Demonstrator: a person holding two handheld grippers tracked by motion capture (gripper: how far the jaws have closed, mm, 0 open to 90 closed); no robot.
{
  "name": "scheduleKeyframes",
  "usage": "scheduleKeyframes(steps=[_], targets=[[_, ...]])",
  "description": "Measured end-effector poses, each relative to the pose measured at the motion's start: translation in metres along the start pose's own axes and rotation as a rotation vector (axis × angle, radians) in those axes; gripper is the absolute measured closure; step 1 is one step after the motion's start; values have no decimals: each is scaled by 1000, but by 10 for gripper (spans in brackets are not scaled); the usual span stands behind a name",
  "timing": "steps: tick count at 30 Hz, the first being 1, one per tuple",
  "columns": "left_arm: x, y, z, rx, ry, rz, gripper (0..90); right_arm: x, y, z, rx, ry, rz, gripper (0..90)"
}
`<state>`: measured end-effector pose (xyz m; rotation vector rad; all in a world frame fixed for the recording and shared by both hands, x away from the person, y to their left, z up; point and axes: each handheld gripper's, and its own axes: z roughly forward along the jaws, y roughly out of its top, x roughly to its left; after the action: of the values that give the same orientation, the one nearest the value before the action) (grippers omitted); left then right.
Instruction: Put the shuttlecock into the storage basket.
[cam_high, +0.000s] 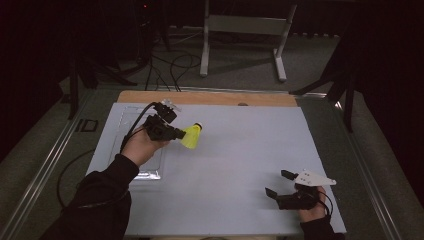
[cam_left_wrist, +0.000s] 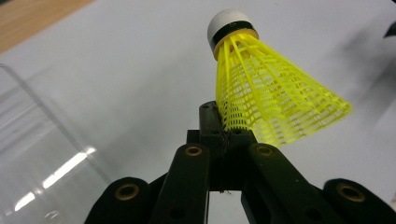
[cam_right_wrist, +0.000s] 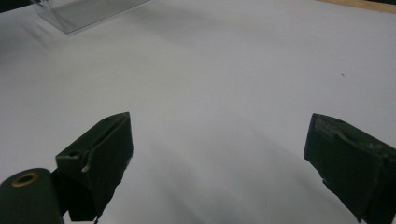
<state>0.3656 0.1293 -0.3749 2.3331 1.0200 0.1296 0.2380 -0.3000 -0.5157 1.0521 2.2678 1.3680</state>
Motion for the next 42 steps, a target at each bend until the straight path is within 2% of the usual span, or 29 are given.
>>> scheduleKeyframes(steps=[5, 13, 14, 21, 22, 27, 28, 35, 42], targets=[[9, -5, -12, -20, 14, -28, 900, 0, 0, 0, 2, 1, 1, 84], [21, -11, -26, -38, 39, -46, 900, 0, 0, 1, 6, 6, 1, 84], [24, -13, -30, -49, 47, -62, 900, 0, 0, 1, 7, 4, -1, 84], [35, -21, -40, -50, 74, -86, 900, 0, 0, 2, 10, 7, 1, 84], [39, -24, -44, -57, 82, -102, 900, 0, 0, 2, 10, 5, 2, 84], [46, -30, -50, -65, 103, -128, 900, 0, 0, 2, 9, 5, 1, 84], [50, -33, -52, -65, 118, -150, 900, 1, 0, 2, 10, 5, 1, 84], [58, -44, -49, -59, 139, -177, 900, 1, 0, 3, 11, 5, 2, 84], [66, -53, -38, -68, 143, -215, 900, 0, 0, 3, 12, 4, 3, 84]])
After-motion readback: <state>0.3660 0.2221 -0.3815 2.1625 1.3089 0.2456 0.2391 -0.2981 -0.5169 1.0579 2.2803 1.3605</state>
